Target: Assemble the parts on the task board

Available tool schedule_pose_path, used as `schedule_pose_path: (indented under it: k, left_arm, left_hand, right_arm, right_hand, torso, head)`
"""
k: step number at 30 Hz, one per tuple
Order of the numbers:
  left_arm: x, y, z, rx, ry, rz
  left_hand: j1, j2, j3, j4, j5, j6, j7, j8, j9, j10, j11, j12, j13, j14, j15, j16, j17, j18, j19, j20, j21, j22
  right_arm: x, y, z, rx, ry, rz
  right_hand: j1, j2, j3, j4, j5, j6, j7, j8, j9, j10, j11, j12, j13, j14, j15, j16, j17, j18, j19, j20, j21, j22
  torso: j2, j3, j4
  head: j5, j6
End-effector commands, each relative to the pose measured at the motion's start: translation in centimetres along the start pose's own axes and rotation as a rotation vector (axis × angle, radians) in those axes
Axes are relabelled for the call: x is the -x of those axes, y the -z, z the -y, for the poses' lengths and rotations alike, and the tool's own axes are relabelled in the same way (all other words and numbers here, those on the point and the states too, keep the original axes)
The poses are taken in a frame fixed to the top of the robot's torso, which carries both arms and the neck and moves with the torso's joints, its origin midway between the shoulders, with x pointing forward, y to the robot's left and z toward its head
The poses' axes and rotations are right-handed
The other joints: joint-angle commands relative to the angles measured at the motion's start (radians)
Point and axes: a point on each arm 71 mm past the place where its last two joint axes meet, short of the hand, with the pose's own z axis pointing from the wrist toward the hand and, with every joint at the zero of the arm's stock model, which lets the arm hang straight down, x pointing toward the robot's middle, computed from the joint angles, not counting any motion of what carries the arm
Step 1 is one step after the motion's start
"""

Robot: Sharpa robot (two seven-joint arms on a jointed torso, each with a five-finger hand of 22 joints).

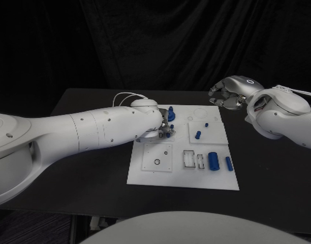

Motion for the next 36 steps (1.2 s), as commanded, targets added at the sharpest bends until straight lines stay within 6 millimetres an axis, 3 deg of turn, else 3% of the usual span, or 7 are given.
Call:
schedule_pose_path:
  k: [1, 10, 17, 27, 36]
  left_arm:
    - [-0.3, 0.0, 0.2, -0.019, -0.008, -0.016]
    - [-0.2, 0.0, 0.0, -0.013, -0.005, -0.014]
    - [-0.2, 0.0, -0.3, -0.009, 0.005, -0.003]
    - [-0.2, 0.2, -0.6, -0.009, 0.015, 0.008]
    - [-0.1, 0.5, -1.2, -0.005, 0.034, 0.028]
  left_hand:
    - [0.002, -0.006, 0.007, 0.000, -0.006, 0.008, -0.001, -0.004, 0.002, 0.108, -0.004, 0.003, 0.263, 0.106, -0.003, 0.003, 0.263, 0.000, -0.007, -0.001, -0.007, 0.091]
    - [0.012, -0.020, 0.067, -0.034, 0.024, 0.014, -0.004, -0.029, 0.016, 0.108, -0.006, 0.003, 0.263, 0.106, -0.004, 0.003, 0.263, 0.000, -0.006, -0.002, -0.009, 0.093]
    - [-0.004, -0.052, 0.162, -0.068, 0.066, 0.024, -0.004, -0.056, 0.036, 0.108, -0.006, 0.003, 0.263, 0.106, -0.005, 0.003, 0.263, 0.000, -0.006, -0.003, -0.012, 0.095]
    - [-0.045, -0.087, 0.270, -0.095, 0.080, 0.037, -0.003, -0.079, 0.064, 0.108, -0.006, 0.003, 0.263, 0.106, -0.005, 0.003, 0.263, 0.000, -0.004, -0.003, -0.014, 0.099]
    - [-0.062, -0.098, 0.302, -0.101, 0.080, 0.043, -0.004, -0.085, 0.074, 0.108, -0.006, 0.003, 0.263, 0.106, -0.005, 0.003, 0.263, 0.000, -0.002, -0.003, -0.014, 0.102]
  right_arm:
    - [-0.1, 0.0, 0.1, -0.019, 0.003, -0.009]
    - [-0.1, 0.0, 0.2, -0.023, 0.005, -0.012]
    - [-0.1, 0.1, 0.3, -0.025, 0.005, -0.012]
    - [-0.2, 0.1, 0.4, -0.027, 0.005, -0.015]
    - [-0.3, 0.2, 0.6, -0.032, 0.006, -0.018]
  right_hand:
    - [0.005, -0.007, 0.006, -0.001, 0.004, 0.003, 0.000, -0.005, -0.001, 0.104, 0.007, 0.003, 0.263, 0.106, 0.008, 0.003, 0.263, -0.003, 0.071, 0.007, -0.005, 0.246]
    - [0.005, -0.008, 0.006, -0.001, 0.004, 0.004, 0.000, -0.005, -0.002, 0.104, 0.007, 0.003, 0.263, 0.106, 0.008, 0.003, 0.263, -0.002, 0.070, 0.008, -0.006, 0.246]
    - [0.005, -0.008, 0.006, -0.001, 0.004, 0.004, 0.000, -0.005, -0.002, 0.104, 0.007, 0.003, 0.263, 0.106, 0.008, 0.003, 0.263, -0.002, 0.070, 0.008, -0.006, 0.246]
    - [0.005, -0.008, 0.007, -0.001, 0.005, 0.004, 0.001, -0.005, -0.002, 0.104, 0.007, 0.003, 0.263, 0.106, 0.008, 0.003, 0.263, -0.002, 0.070, 0.008, -0.007, 0.245]
    - [0.006, -0.009, 0.008, -0.002, 0.006, 0.005, 0.001, -0.005, -0.003, 0.104, 0.007, 0.003, 0.263, 0.106, 0.008, 0.003, 0.263, -0.002, 0.068, 0.008, -0.008, 0.245]
  torso:
    - [0.000, 0.0000, 0.0008]
    - [0.000, 0.0002, 0.0005]
    - [0.000, 0.0000, 0.0018]
    - [-0.001, -0.0003, 0.0014]
    - [-0.001, -0.0005, 0.0012]
  head:
    - [0.000, 0.000]
    - [0.001, 0.000]
    - [-0.003, 0.000]
    - [-0.003, 0.000]
    - [-0.002, 0.000]
